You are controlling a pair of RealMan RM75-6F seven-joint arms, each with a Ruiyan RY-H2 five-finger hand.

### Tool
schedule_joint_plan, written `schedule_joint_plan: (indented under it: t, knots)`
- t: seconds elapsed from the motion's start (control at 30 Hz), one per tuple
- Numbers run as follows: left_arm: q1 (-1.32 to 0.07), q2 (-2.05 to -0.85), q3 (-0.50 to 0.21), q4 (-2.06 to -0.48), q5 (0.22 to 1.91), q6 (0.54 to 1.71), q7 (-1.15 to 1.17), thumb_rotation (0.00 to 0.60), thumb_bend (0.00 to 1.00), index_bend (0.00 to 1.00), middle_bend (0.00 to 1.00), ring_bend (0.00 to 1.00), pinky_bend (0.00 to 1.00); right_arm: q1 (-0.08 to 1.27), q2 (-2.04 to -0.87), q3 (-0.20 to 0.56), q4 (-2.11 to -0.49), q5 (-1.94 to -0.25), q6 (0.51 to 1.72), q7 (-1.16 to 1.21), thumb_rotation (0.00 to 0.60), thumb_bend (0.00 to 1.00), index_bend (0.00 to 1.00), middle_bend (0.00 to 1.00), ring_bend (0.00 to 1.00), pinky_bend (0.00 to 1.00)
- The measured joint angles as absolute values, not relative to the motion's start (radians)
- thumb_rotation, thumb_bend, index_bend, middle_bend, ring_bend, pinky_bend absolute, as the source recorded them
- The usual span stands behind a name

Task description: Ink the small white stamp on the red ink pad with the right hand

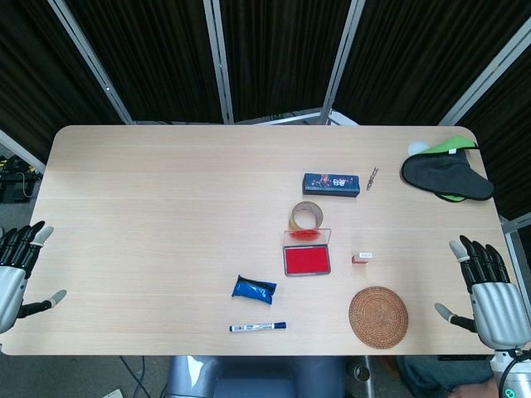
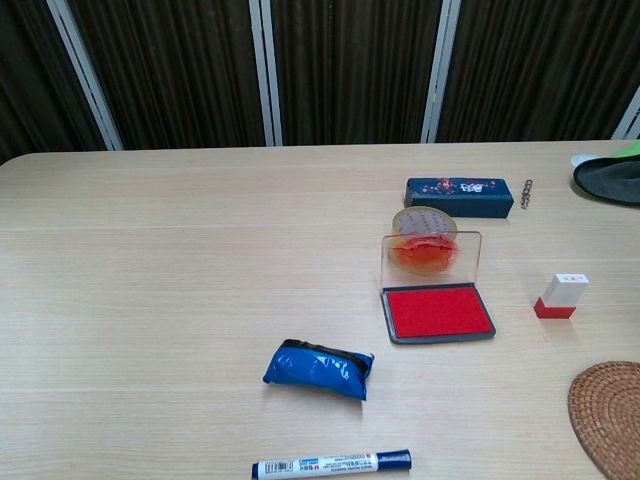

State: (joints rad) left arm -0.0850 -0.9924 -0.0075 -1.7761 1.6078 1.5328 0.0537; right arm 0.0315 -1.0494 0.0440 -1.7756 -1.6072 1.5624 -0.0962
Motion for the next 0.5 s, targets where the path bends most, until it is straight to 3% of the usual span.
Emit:
schedule_joint_plan:
  t: [0.3,0.37,0.43,0.5]
  knots:
    - [-0.096,-1.003,-0.016,-1.774,1.587,1.51,0.076,0.6,0.0,0.0,0.0,0.0,0.0,0.054,-1.054,0.048,-1.769,-1.578,1.507,-0.083,0.6,0.0,0.0,0.0,0.0,0.03]
    - [-0.098,-1.006,-0.018,-1.773,1.581,1.506,0.078,0.6,0.0,0.0,0.0,0.0,0.0,0.069,-1.056,0.052,-1.763,-1.564,1.476,-0.081,0.6,0.0,0.0,0.0,0.08,0.23]
    - [-0.102,-1.009,-0.021,-1.772,1.571,1.496,0.081,0.6,0.0,0.0,0.0,0.0,0.0,0.096,-1.063,0.061,-1.748,-1.546,1.429,-0.081,0.6,0.0,0.0,0.0,0.35,0.59]
    - [-0.107,-1.013,-0.025,-1.771,1.558,1.485,0.088,0.6,0.0,0.0,0.0,0.0,0.0,0.129,-1.072,0.073,-1.731,-1.522,1.372,-0.084,0.6,0.0,0.0,0.0,0.55,0.81]
